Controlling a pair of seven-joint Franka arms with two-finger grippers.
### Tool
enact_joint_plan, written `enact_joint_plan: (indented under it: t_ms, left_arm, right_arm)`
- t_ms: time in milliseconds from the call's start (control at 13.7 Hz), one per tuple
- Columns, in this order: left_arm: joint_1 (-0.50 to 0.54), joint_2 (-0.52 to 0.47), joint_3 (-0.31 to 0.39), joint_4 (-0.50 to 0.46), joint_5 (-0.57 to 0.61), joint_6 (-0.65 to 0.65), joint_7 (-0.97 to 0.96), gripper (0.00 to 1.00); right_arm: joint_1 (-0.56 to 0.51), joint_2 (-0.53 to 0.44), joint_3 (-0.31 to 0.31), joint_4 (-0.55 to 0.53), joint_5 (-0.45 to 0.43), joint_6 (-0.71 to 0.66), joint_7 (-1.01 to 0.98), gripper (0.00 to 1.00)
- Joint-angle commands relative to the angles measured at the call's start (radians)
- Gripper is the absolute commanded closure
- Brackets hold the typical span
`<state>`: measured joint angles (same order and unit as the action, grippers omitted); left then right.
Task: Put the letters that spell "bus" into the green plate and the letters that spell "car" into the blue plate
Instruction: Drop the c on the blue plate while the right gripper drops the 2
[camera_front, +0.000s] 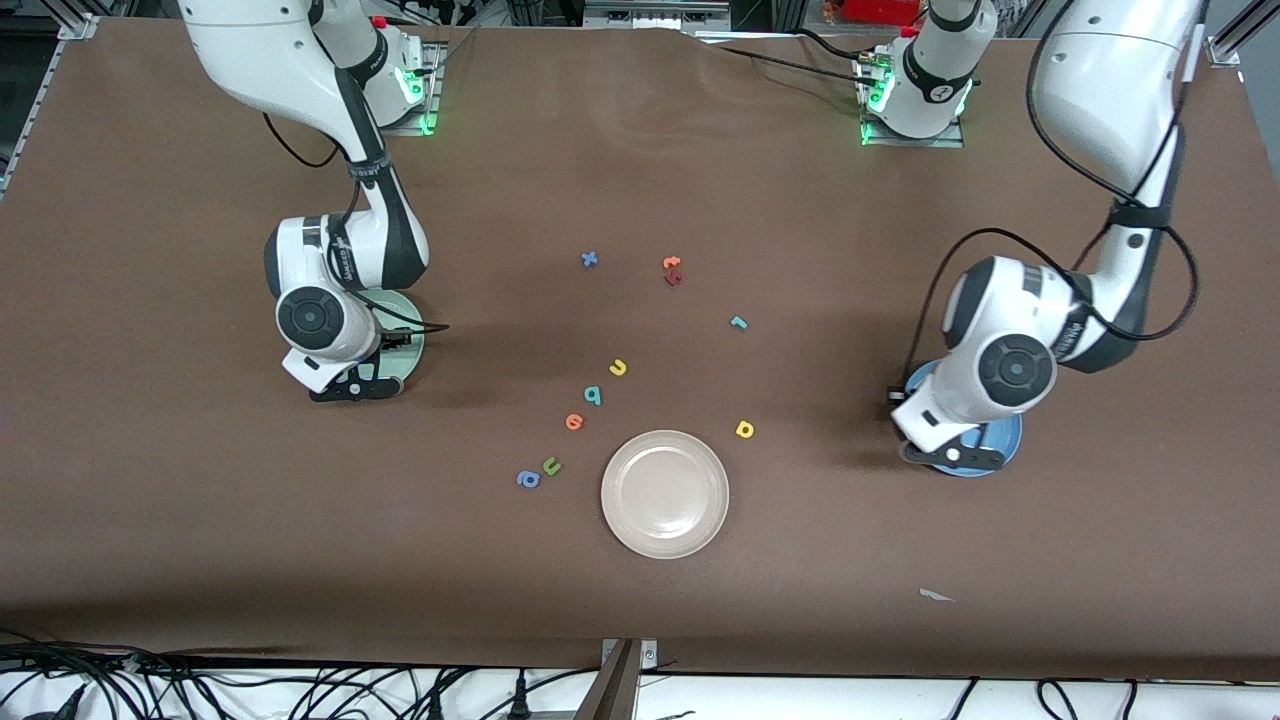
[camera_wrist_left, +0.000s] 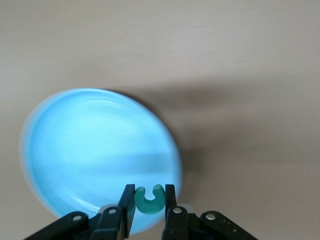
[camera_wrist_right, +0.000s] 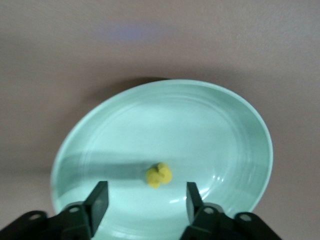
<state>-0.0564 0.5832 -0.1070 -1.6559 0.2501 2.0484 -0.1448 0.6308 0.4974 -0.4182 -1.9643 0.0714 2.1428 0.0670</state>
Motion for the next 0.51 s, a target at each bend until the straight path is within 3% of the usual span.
enact_joint_plan:
  t_ms: [0, 73, 146, 219, 438]
  left_arm:
    - [0.024, 0.064, -0.013, 0.031, 0.11, -0.007, 0.06, 0.79]
    - [0.026, 0.069, -0.014, 0.031, 0.141, 0.01, 0.076, 0.31]
    - [0.024, 0.069, -0.019, 0.033, 0.133, 0.024, 0.067, 0.0]
    - [0.014, 0.069, -0.023, 0.053, 0.097, 0.024, 0.053, 0.0]
    - [-0.043, 0.102, -0.033, 0.114, -0.162, 0.029, 0.004, 0.0]
  right_arm:
    - [0.01, -0.037, 0.007, 0.138, 0.141, -0.194, 0.006, 0.28]
    - [0.02, -0.028, 0.01, 0.181, 0.184, -0.222, 0.052, 0.28]
    - [0.039, -0.026, 0.012, 0.197, 0.201, -0.215, 0.123, 0.28]
    - [0.076, -0.017, 0.012, 0.211, 0.212, -0.201, 0.196, 0.28]
    - [0.177, 0.085, 0.012, 0.344, 0.281, -0.184, 0.405, 0.28]
